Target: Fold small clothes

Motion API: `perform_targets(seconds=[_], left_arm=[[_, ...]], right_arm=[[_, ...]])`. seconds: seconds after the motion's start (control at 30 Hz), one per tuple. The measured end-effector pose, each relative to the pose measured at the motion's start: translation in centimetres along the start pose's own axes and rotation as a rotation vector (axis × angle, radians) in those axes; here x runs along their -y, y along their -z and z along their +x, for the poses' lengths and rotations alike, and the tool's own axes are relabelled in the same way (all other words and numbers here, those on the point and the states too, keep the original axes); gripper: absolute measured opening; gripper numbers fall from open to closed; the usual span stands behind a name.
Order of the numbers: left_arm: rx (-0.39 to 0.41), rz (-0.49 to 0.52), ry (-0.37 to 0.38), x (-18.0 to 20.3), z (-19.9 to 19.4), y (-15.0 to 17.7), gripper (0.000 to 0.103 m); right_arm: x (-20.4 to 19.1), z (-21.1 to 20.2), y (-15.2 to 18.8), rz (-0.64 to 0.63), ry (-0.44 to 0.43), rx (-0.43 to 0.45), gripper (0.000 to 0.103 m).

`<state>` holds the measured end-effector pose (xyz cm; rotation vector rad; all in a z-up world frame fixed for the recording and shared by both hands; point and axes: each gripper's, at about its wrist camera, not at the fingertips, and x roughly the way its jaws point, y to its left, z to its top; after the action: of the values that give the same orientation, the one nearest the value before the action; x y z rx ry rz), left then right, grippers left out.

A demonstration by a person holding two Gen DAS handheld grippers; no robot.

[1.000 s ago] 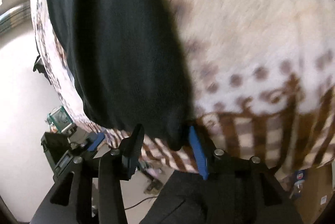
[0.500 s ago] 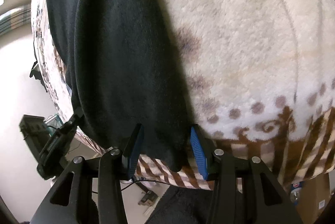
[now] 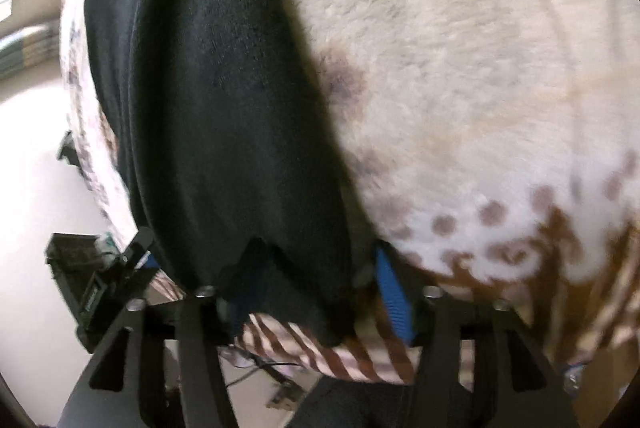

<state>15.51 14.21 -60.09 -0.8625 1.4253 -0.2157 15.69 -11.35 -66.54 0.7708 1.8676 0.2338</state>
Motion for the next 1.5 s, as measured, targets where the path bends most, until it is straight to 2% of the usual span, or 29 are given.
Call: perform_targets(seconds=[0.07, 0.17, 0.2, 0.23, 0.27, 0.3, 0.37, 0.5, 0.63, 0.8, 0.9, 1.0, 1.03, 1.13, 1.23, 1.3, 1.37, 1.43, 1.5], left_arm=[[-0.009, 0.015, -0.014, 0.1, 0.5, -0.1, 0.065], [-0.011, 0.036, -0.017, 1.3, 1.2, -0.1, 0.064], [-0.002, 0.060, -0.017, 1.8, 1.2, 0.0, 0.055], [0.010, 0.089, -0.040, 2.4, 1.2, 0.3, 0.010], [-0.001, 0.096, -0.066, 2.8, 1.3, 0.5, 0.007], [0.016, 0.082, -0.060, 3.2, 1.2, 0.6, 0.007], [0.035, 0.043, -0.050, 3.2, 0.1, 0.7, 0.006], [0.083, -0.019, 0.030, 4.1, -3.0, 1.2, 0.006], [0.117, -0.040, 0.091, 5.6, -5.5, 1.3, 0.006], [0.166, -0.069, 0.189, 7.3, -8.1, -0.6, 0.006], [0.195, -0.085, 0.252, 9.0, -8.3, -4.0, 0.006], [0.248, -0.047, 0.292, 11.0, -8.0, -9.3, 0.006], [0.259, -0.036, 0.296, 11.6, -7.8, -10.4, 0.006], [0.277, -0.003, 0.303, 12.6, -5.8, -17.0, 0.007], [0.235, -0.013, 0.285, 12.2, -2.8, -23.2, 0.008], [0.191, -0.089, 0.290, 10.8, -0.9, -26.7, 0.021], [0.234, -0.139, 0.320, 9.5, -1.5, -28.3, 0.053], [0.293, -0.165, 0.344, 8.6, -3.1, -28.6, 0.062], [0.338, -0.157, 0.304, 8.0, -4.5, -28.4, 0.062]], right_arm=[[0.2, 0.8, -0.2, -0.011, -0.040, 0.010, 0.068], [0.3, 1.2, 0.0, -0.016, -0.062, 0.041, 0.066], [0.4, 1.1, 0.2, -0.003, -0.056, 0.056, 0.055], [0.7, 0.9, 0.5, 0.026, -0.045, 0.072, 0.048], [0.9, 0.9, 0.8, 0.061, -0.068, 0.078, 0.035], [1.0, 0.8, 1.0, 0.094, -0.090, 0.078, 0.025], [1.1, 0.5, 1.3, 0.127, -0.109, 0.082, 0.017], [0.7, -1.1, 2.0, 0.136, -0.158, 0.089, 0.011], [-1.2, -4.4, 2.7, 0.076, -0.238, 0.105, 0.011], [-3.9, -8.9, 2.6, -0.011, -0.307, 0.151, 0.010], [-5.0, -11.9, 1.3, -0.033, -0.359, 0.193, 0.010], [-6.6, -14.7, -2.5, -0.047, -0.427, 0.263, 0.010], [-7.1, -15.5, -4.0, -0.060, -0.432, 0.295, 0.010], [-10.2, -17.0, -8.9, -0.110, -0.415, 0.387, 0.010], [-12.1, -17.3, -14.5, -0.104, -0.387, 0.442, 0.010], [-13.0, -16.9, -18.7, -0.091, -0.372, 0.434, 0.011], [-13.0, -16.4, -22.5, -0.073, -0.349, 0.389, 0.015], [-13.1, -16.1, -25.4, -0.060, -0.351, 0.338, 0.025], [-12.8, -17.5, -26.0, -0.073, -0.379, 0.392, 0.048]])
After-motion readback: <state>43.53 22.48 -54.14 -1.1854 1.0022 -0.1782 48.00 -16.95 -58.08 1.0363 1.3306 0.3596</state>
